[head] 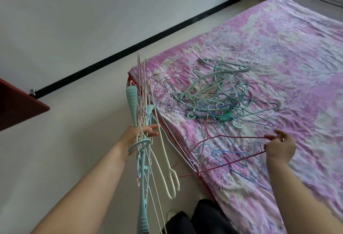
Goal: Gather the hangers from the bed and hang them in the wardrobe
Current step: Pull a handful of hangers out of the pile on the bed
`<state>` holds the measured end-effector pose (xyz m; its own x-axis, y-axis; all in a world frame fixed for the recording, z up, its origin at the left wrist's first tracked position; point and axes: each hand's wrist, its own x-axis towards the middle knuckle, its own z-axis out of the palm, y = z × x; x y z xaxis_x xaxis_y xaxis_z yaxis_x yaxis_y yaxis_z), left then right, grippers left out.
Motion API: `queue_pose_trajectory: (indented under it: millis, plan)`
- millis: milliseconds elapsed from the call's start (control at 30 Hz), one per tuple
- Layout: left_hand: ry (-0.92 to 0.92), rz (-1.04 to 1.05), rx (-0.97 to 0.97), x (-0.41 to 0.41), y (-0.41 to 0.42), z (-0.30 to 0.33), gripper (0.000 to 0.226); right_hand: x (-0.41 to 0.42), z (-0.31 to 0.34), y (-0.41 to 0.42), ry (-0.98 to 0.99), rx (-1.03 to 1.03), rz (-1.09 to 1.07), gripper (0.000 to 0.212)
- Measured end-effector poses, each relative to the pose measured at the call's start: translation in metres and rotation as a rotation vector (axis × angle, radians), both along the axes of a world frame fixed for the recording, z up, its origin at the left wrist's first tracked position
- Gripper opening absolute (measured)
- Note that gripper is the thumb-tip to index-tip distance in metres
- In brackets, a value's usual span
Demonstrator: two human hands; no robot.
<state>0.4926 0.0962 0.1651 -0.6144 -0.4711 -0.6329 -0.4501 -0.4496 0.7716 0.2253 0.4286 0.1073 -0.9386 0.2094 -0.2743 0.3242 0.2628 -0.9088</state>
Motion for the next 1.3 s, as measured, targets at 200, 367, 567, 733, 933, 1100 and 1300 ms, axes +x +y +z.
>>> queue_pose_trajectory:
  millis: [200,367,567,733,933,1100,1300]
  plan:
    - [0.016,-0.025,0.029,-0.022,0.010,0.006,0.032,-0.027,0.008,0.017,-0.022,-0.097,0.105,0.017]
    - [0.000,-0.119,0.014,-0.050,0.017,0.015,0.046,-0.063,0.042,0.016,0.035,-0.263,0.282,0.026]
    - [-0.058,-0.223,-0.043,-0.075,0.023,0.038,0.035,-0.120,0.075,0.018,0.019,-0.416,0.300,0.026]
    - [-0.089,-0.253,-0.097,-0.094,0.023,0.041,0.038,-0.145,0.081,0.021,-0.017,-0.517,0.372,0.024]
    - [-0.058,-0.134,-0.089,-0.127,0.048,0.041,0.028,-0.153,0.049,-0.013,-0.052,-0.189,0.528,0.023]
    - [-0.106,-0.077,-0.056,-0.123,0.055,0.038,0.020,-0.148,-0.016,-0.040,-0.224,0.066,0.582,0.021]
    - [-0.252,-0.017,-0.093,-0.086,0.063,0.040,0.025,-0.124,-0.078,-0.049,-0.421,0.172,0.547,0.018]
